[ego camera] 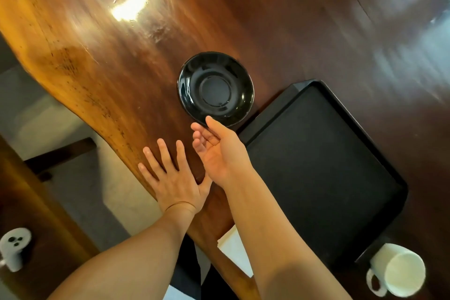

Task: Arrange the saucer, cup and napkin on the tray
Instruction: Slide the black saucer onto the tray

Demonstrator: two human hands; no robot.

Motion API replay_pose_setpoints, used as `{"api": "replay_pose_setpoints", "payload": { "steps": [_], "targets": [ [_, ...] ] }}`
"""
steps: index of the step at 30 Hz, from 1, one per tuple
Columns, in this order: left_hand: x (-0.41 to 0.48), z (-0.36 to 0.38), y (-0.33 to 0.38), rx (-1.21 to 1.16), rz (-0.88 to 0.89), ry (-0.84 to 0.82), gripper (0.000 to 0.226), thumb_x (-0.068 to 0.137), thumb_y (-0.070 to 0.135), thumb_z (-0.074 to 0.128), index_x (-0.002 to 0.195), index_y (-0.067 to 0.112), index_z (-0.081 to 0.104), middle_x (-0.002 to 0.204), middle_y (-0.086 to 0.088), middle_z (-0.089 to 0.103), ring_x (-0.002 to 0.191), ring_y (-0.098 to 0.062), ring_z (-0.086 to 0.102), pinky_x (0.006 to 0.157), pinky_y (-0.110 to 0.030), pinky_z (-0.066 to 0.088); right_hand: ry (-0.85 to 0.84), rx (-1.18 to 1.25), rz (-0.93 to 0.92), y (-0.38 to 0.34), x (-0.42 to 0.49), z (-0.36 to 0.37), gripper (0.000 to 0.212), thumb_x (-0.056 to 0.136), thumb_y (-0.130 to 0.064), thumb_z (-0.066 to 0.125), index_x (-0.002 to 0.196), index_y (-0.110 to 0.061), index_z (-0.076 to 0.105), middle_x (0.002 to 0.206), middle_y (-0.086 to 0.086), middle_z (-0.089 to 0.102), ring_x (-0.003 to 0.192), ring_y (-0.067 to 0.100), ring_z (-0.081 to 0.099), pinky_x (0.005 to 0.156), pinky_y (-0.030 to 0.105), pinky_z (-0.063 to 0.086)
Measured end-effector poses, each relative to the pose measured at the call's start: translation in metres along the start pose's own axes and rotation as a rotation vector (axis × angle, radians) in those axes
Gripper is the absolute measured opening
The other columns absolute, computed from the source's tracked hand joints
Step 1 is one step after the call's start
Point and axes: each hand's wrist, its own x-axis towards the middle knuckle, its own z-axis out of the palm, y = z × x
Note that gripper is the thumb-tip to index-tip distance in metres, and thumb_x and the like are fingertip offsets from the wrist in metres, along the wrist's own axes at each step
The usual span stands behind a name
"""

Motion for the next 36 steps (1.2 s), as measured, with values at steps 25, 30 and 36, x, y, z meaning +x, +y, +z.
{"api": "replay_pose_setpoints", "payload": {
  "steps": [25,30,36],
  "targets": [
    [-0.002,-0.003,0.003,-0.01,-0.05,-0.024,0.092,0.087,0.074,0.038,0.159,0.017,0.026,0.17,-0.019,0.01,0.155,-0.048,0.002,0.122,-0.067,0.003,0.191,0.421,-0.242,-0.044,-0.052,-0.11,0.023,0.097,-0.013,0.062,0.115,0.002,0.065,0.095,0.014,0.074,0.071,0.016,0.066,0.062,0.023,0.056],
    [-0.003,-0.003,0.002,-0.036,-0.017,-0.007,0.094,0.085,0.074,0.034,0.159,0.015,0.026,0.169,-0.021,0.011,0.155,-0.049,0.002,0.121,-0.069,0.003,0.21,0.459,-0.272,-0.055,-0.048,-0.119,0.027,0.097,-0.012,0.062,0.12,0.001,0.063,0.096,0.014,0.072,0.074,0.016,0.065,0.063,0.023,0.056],
    [-0.003,-0.003,0.002,-0.047,-0.006,0.01,0.094,0.086,0.072,0.036,0.159,0.014,0.027,0.169,-0.022,0.011,0.155,-0.05,0.003,0.121,-0.069,0.003,0.204,0.457,-0.271,-0.058,-0.034,-0.125,0.033,0.097,-0.012,0.061,0.127,0.002,0.06,0.1,0.014,0.071,0.075,0.016,0.064,0.061,0.023,0.057]
  ]
}}
